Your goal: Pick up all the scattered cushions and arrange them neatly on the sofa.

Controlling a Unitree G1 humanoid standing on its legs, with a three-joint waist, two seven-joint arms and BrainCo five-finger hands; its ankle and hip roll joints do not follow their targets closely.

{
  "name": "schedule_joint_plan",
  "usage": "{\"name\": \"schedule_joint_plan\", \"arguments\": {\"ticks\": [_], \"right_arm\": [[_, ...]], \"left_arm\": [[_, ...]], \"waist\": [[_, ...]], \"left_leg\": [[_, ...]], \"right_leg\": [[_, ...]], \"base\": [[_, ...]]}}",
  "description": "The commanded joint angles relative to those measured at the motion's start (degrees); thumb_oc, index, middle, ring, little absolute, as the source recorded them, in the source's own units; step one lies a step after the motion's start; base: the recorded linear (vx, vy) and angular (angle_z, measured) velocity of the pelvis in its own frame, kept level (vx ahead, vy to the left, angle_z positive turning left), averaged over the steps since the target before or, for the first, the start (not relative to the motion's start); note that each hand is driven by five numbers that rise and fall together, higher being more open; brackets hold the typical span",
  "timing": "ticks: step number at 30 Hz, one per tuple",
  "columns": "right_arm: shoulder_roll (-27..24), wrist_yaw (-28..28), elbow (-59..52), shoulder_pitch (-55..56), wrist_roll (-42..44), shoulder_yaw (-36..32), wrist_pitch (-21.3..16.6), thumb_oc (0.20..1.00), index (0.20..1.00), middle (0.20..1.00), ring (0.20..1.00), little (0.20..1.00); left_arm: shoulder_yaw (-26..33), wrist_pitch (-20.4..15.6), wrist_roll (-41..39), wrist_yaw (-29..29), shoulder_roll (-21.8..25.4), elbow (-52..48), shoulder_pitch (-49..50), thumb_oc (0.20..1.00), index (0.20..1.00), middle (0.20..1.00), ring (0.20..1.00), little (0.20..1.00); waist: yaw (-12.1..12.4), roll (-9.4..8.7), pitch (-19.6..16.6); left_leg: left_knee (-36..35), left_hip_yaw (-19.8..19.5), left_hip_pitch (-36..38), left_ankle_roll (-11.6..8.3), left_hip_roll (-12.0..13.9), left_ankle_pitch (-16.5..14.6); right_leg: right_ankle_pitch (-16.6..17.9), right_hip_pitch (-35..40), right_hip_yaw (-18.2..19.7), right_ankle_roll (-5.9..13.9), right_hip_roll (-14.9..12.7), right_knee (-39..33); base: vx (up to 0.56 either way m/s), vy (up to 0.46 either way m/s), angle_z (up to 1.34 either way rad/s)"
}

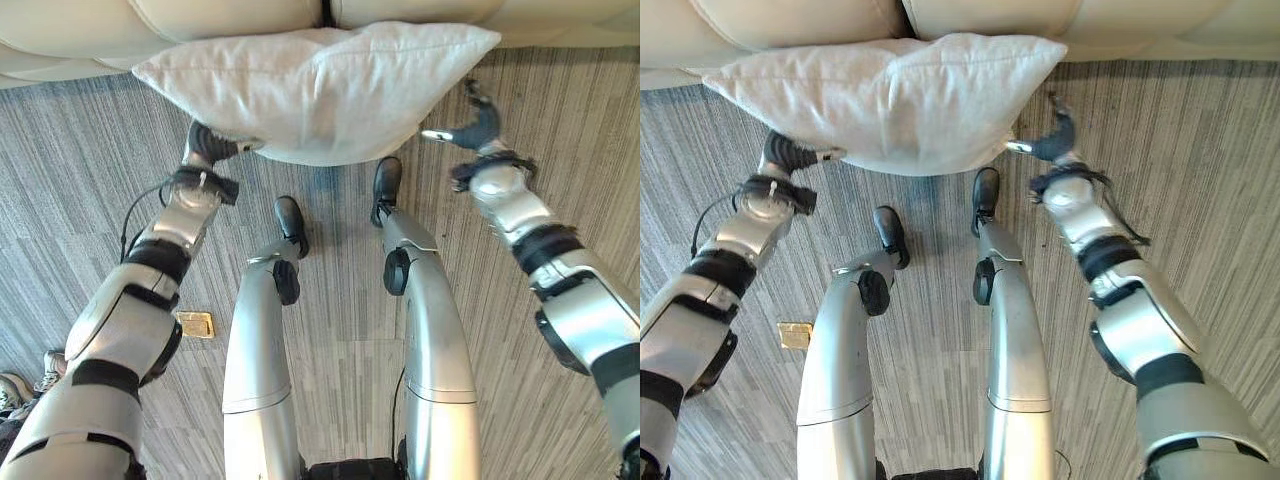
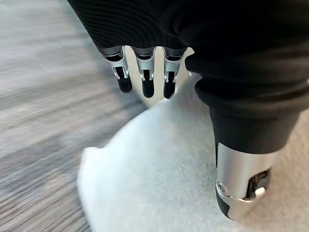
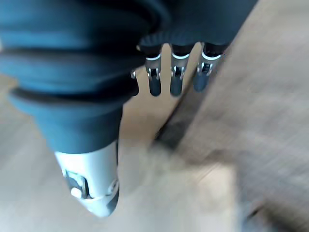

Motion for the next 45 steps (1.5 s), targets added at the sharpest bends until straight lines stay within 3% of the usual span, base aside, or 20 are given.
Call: {"name": "schedule_joint_plan", "arguments": {"ticks": [1,2,3,4,5,13,19,24,25,28,31,32,34,37,38,42,43,45], "right_arm": [[6.07,-1.11,-4.88,0.38,-0.5,3.03,-5.18,1.0,1.0,1.0,1.0,1.0],[7.53,-1.02,-6.04,0.03,-0.08,3.01,-5.98,1.0,1.0,1.0,1.0,1.0],[7.56,-1.03,-6.04,0.02,-0.09,3.0,-5.98,0.341,0.341,0.341,0.341,0.341],[8.7,-1.1,-7.54,-0.44,0.38,2.94,-6.63,0.341,0.341,0.341,0.341,0.341],[10.19,-0.78,-10.57,-0.14,2.08,1.96,-8.66,0.2,0.2,0.2,0.2,0.2],[9.89,0.48,-17.54,3.89,4.75,-2.04,-11.55,0.2,0.2,0.2,0.2,0.2],[7.59,1.72,-25.72,13.36,2.93,-6.12,-11.03,0.2,0.2,0.2,0.2,0.2],[6.1,4.32,-38.68,27.65,0.33,-10.74,-11.46,0.2,0.2,0.2,0.2,0.2],[5.97,5.39,-40.89,30.91,-0.16,-11.4,-11.8,0.2,0.2,0.2,0.2,0.2],[6.25,7.67,-45.33,37.63,-0.09,-12.24,-11.98,0.2,0.2,0.2,0.2,0.2],[7.4,14.58,-53.49,52.98,6.56,-14.7,-13.24,0.2,0.2,0.2,0.2,0.2],[7.39,14.58,-53.56,53.07,6.56,-14.7,-13.22,0.2,0.2,0.2,0.2,0.2],[4.44,16.5,-58.5,59.29,5.54,-17.34,-13.57,0.2,0.2,0.2,0.2,0.2],[3.07,17.77,-61.09,62.68,4.86,-19.16,-13.49,0.2,0.2,0.2,0.2,0.2],[1.92,18.41,-62.74,65.06,3.69,-21.05,-13.5,0.2,0.2,0.2,0.2,0.2],[1.13,18.65,-63.72,68.24,3.14,-23.43,-13.46,0.2,0.2,0.2,0.2,0.2],[0.99,18.54,-63.56,69.15,3.24,-24.05,-13.45,0.2,0.2,0.2,0.2,0.2],[0.37,17.82,-63.87,70.58,2.97,-25.08,-13.23,0.2,0.2,0.2,0.2,0.2]], "left_arm": [[1.69,-3.58,4.45,2.84,-3.87,-2.15,1.11,1.0,1.0,1.0,1.0,1.0],[1.8,-3.83,4.36,3.36,-4.08,-2.42,0.45,1.0,1.0,1.0,1.0,1.0],[1.79,-3.84,4.36,3.37,-4.06,-2.41,0.46,1.0,1.0,1.0,1.0,1.0],[2.06,-4.23,4.33,3.92,-3.9,-3.35,0.15,1.0,1.0,1.0,1.0,1.0],[2.98,-5.39,3.85,5.02,-3.44,-6.21,0.72,0.2,0.2,0.2,0.2,0.2],[8.21,-8.47,0.92,6.9,-4.69,-16.38,6.36,0.2,0.2,0.2,0.2,0.2],[12.33,-9.86,-0.46,6.53,-10.62,-27.82,15.95,0.2,0.2,0.2,0.2,0.2],[15.25,-10.19,1.42,4.65,-14.02,-39.87,27.71,0.2,0.2,0.2,0.2,0.2],[15.5,-10.27,2.06,3.7,-14.18,-41.63,30.44,0.2,0.2,0.2,0.2,0.2],[15.97,-10.37,2.26,1.85,-15.27,-45.63,36.23,0.2,0.2,0.2,0.2,0.2],[17.01,-11.66,-2.48,-3.37,-18.0,-51.33,48.89,0.2,0.2,0.2,0.2,0.2],[17.0,-11.65,-2.48,-3.38,-18.0,-51.38,48.97,0.2,0.2,0.2,0.2,0.2],[18.26,-12.6,-2.93,-5.24,-16.9,-55.37,54.92,0.2,0.2,0.2,0.2,0.2],[19.15,-12.67,-2.9,-6.38,-16.01,-57.34,58.42,0.2,0.2,0.2,0.2,0.2],[19.88,-12.51,-3.15,-7.22,-15.65,-57.75,60.89,0.2,0.2,0.2,0.2,0.2],[20.47,-12.14,-3.58,-8.13,-15.35,-58.38,62.98,0.2,0.2,0.2,0.2,0.2],[20.28,-11.63,-2.89,-8.0,-15.14,-58.28,63.36,0.2,0.2,0.2,0.2,0.2],[20.15,-10.74,-2.29,-8.1,-15.31,-58.14,64.1,0.2,0.2,0.2,0.2,0.2]], "waist": [[0.14,3.21,-7.66],[0.25,3.31,-7.93],[0.21,3.31,-7.94],[0.39,3.39,-8.2],[0.7,3.5,-8.82],[1.24,3.61,-10.56],[0.65,3.29,-11.34],[-0.12,2.23,-12.58],[-0.66,1.64,-12.8],[-0.76,1.19,-13.11],[-1.5,0.57,-15.36],[-1.45,0.53,-15.15],[-1.83,0.78,-17.72],[-2.17,0.93,-19.98],[-2.6,1.11,-22.4],[-2.93,1.06,-24.46],[-2.7,0.31,-24.63],[-2.79,-1.05,-24.66]], "left_leg": [[2.29,-4.16,0.78,-2.29,-0.96,-4.65],[2.07,-4.34,0.73,-2.42,-1.05,-4.43],[2.05,-4.37,0.72,-2.43,-1.06,-4.41],[1.71,-4.57,0.72,-2.56,-1.08,-4.17],[1.2,-4.84,0.9,-2.75,-1.37,-3.81],[-3.86,-5.32,3.62,-3.57,-1.81,-2.07],[-10.76,-5.0,12.58,-4.48,-1.18,-0.81],[-19.21,-4.43,27.49,-5.15,-1.17,-0.46],[-20.71,-3.82,29.66,-4.95,-1.39,1.2],[-24.49,-3.22,37.26,-5.27,-1.49,1.62],[-32.52,-2.09,54.78,-6.14,-1.2,3.25],[-32.72,-2.05,55.19,-6.15,-1.2,3.31],[-37.67,-1.29,64.16,-7.16,0.16,6.64],[-41.26,-0.79,69.06,-7.67,0.43,9.37],[-43.94,-0.21,72.99,-8.44,0.82,11.41],[-43.62,0.2,75.72,-9.37,2.12,14.53],[-39.16,-0.23,74.08,-9.47,2.85,16.88],[-28.13,0.55,70.28,-8.36,3.51,18.07]], "right_leg": [[-6.64,1.72,2.34,7.04,-0.51,2.76],[-6.54,1.84,2.26,6.99,-0.48,2.61],[-6.53,1.85,2.23,6.99,-0.49,2.58],[-6.4,1.88,2.15,6.97,-0.39,2.36],[-6.21,2.11,1.92,6.9,-0.21,2.04],[-5.13,5.31,1.35,7.16,-0.28,-2.17],[-4.15,14.11,0.32,7.64,-1.25,-8.29],[-3.72,27.27,-0.55,8.29,-1.83,-15.06],[-1.89,29.61,-1.01,7.96,-2.35,-17.08],[-1.84,36.62,-1.64,8.16,-2.47,-19.86],[-2.34,53.21,-2.51,8.38,-1.99,-25.48],[-2.31,53.57,-2.49,8.38,-1.98,-25.61],[-2.72,61.99,-2.87,8.42,-0.68,-28.77],[-2.72,66.28,-3.37,8.46,0.32,-31.01],[-3.06,69.91,-3.68,8.4,1.42,-33.15],[-4.26,74.87,-4.2,7.68,2.73,-35.79],[-4.65,77.19,-4.3,6.77,2.96,-36.53],[-5.23,79.67,-4.36,5.27,2.98,-37.78]], "base": [[-0.02,-0.046,0.05],[-0.02,-0.046,0.05],[-0.02,-0.031,0.04],[-0.02,-0.038,0.06],[-0.02,-0.038,0.06],[-0.02,-0.019,0.05],[0.0,-0.007,0.03],[0.03,-0.015,-0.01],[0.01,-0.026,-0.05],[0.1,-0.031,-0.08],[0.29,-0.046,-0.07],[0.28,-0.043,-0.11],[0.27,-0.05,-0.2],[0.3,-0.084,-0.04],[0.18,-0.061,0.01],[0.21,-0.125,0.06],[0.16,-0.196,0.23],[0.16,-0.196,0.17]]}}
